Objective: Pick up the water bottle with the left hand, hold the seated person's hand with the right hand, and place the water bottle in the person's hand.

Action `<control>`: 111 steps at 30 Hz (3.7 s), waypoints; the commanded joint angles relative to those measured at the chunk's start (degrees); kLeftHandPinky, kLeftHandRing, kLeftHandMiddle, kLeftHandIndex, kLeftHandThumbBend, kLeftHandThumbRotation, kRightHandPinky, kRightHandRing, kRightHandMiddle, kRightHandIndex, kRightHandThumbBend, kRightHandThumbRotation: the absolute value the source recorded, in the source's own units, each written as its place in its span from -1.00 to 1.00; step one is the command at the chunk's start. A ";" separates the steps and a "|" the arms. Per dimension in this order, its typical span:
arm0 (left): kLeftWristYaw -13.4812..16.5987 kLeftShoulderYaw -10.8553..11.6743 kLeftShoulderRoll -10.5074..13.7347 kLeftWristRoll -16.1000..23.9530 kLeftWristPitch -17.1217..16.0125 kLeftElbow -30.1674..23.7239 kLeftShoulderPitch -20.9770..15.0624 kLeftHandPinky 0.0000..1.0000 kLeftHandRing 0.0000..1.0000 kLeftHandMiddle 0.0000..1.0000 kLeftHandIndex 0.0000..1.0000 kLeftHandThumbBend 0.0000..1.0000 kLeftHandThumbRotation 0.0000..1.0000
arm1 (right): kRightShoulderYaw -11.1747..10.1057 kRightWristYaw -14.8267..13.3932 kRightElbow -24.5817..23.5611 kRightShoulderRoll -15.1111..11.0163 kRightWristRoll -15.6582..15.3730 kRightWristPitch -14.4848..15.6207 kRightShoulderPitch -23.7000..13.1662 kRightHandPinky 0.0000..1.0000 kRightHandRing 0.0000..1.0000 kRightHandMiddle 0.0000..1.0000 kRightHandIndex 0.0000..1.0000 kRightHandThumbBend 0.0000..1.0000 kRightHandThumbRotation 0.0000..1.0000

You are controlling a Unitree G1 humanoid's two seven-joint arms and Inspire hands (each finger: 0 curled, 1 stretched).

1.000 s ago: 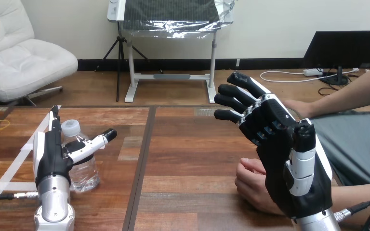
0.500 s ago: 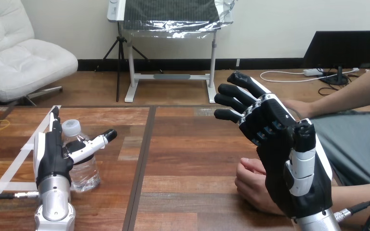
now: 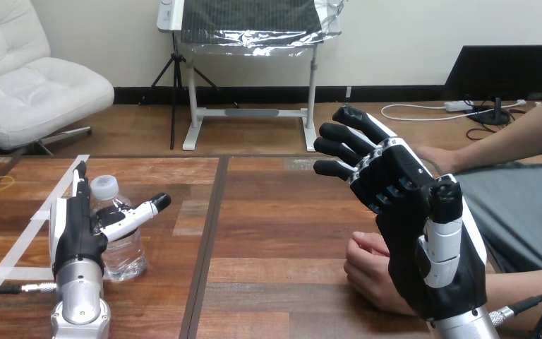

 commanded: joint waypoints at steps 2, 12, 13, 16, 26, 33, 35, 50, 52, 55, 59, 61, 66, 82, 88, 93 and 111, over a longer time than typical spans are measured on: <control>0.39 -1.28 0.96 0.79 0.12 0.03 -4.17 0.80 0.97 0.99 1.00 0.90 -0.49 | -0.41 -0.09 -2.70 0.16 0.63 0.28 -1.56 0.54 0.66 0.66 0.71 0.49 1.00; -0.30 -1.01 0.77 0.06 2.08 -0.14 -4.53 0.79 0.98 1.00 1.00 0.92 -0.51 | -0.39 0.14 -2.57 0.08 0.77 0.13 -1.62 0.54 0.66 0.66 0.72 0.49 1.00; -0.34 -1.01 0.77 0.04 2.30 -0.16 -4.56 0.80 0.99 1.00 1.00 0.91 -0.51 | -0.39 0.17 -2.52 0.09 0.78 0.09 -1.65 0.54 0.66 0.66 0.72 0.49 1.00; -0.34 -0.94 0.70 -0.09 2.73 -0.12 -4.71 0.80 0.99 1.00 1.00 0.91 -0.51 | -0.37 0.19 -2.57 0.08 0.82 0.12 -1.64 0.53 0.66 0.66 0.72 0.49 1.00; -0.49 -0.89 0.59 -0.35 3.85 0.11 -5.12 0.79 0.98 1.00 1.00 0.91 -0.50 | -0.41 0.29 -2.55 0.05 0.82 -0.02 -1.54 0.53 0.66 0.66 0.72 0.48 1.00; -0.52 -0.93 0.35 -0.53 4.85 -0.66 -5.19 0.80 0.99 1.00 1.00 0.88 -0.50 | -0.43 0.29 -2.63 -0.04 0.72 0.04 -1.53 0.54 0.67 0.67 0.73 0.49 1.00; -0.50 -1.01 0.33 -0.46 5.10 -0.95 -5.14 0.80 0.99 1.00 1.00 0.87 -0.51 | -0.43 0.26 -2.83 -0.08 0.77 0.16 -1.44 0.54 0.67 0.67 0.73 0.49 1.00; -0.15 -0.66 -0.07 -1.31 5.66 -0.57 -5.87 0.67 0.89 0.94 0.97 0.85 -0.56 | -0.43 0.31 -2.80 0.01 0.90 -0.05 -1.29 0.55 0.67 0.67 0.73 0.49 1.00; -0.06 -0.73 -0.05 -1.39 5.86 -0.53 -5.96 0.64 0.87 0.93 0.96 0.84 -0.57 | -0.41 0.27 -2.85 0.06 0.94 0.01 -1.25 0.55 0.67 0.67 0.73 0.48 1.00; 0.10 -1.13 0.10 -0.93 6.91 -0.69 -6.15 0.59 0.84 0.91 0.95 0.83 -0.56 | -0.39 0.10 -2.99 0.17 0.90 0.09 -1.18 0.54 0.67 0.67 0.72 0.49 1.00; 0.75 -0.62 -0.39 -1.46 7.91 -0.59 -6.68 0.48 0.77 0.86 0.90 0.81 -0.59 | -0.36 0.01 -3.32 0.09 0.94 0.44 -0.97 0.54 0.66 0.67 0.72 0.49 1.00; 0.99 -0.60 -0.45 -1.46 8.17 -0.45 -6.85 0.43 0.73 0.82 0.87 0.80 -0.62 | -0.36 0.02 -3.38 0.06 0.92 0.47 -0.93 0.54 0.66 0.66 0.72 0.49 1.00; 1.76 -0.25 -0.89 -1.91 8.31 -0.49 -7.17 0.32 0.61 0.71 0.76 0.78 -0.70 | -0.43 -0.03 -3.36 0.13 0.60 0.22 -0.91 0.54 0.66 0.67 0.72 0.49 1.00; 4.16 -0.69 -1.17 -1.11 11.25 -1.09 -8.32 -0.08 0.17 0.27 0.35 0.73 -0.95 | -0.48 0.30 -2.96 0.25 0.75 -0.29 -1.10 0.53 0.66 0.67 0.72 0.47 1.00; 4.22 -0.05 -1.62 -2.05 11.48 -1.22 -8.64 -0.17 0.05 0.16 0.28 0.68 -0.99 | -0.53 0.36 -2.88 0.25 0.77 -0.44 -1.15 0.53 0.66 0.68 0.73 0.46 1.00; 4.89 -0.11 -1.74 -1.82 11.46 -0.85 -8.96 -0.19 0.00 0.12 0.24 0.64 -1.00 | -0.59 0.01 -3.04 0.41 0.59 -0.31 -1.01 0.53 0.66 0.67 0.72 0.47 1.00; 7.74 -0.86 -1.76 -0.34 10.58 0.22 -9.33 -0.31 -0.19 -0.07 0.07 0.51 -1.00 | -0.58 0.04 -3.10 0.40 0.70 -0.14 -0.97 0.53 0.66 0.67 0.72 0.48 1.00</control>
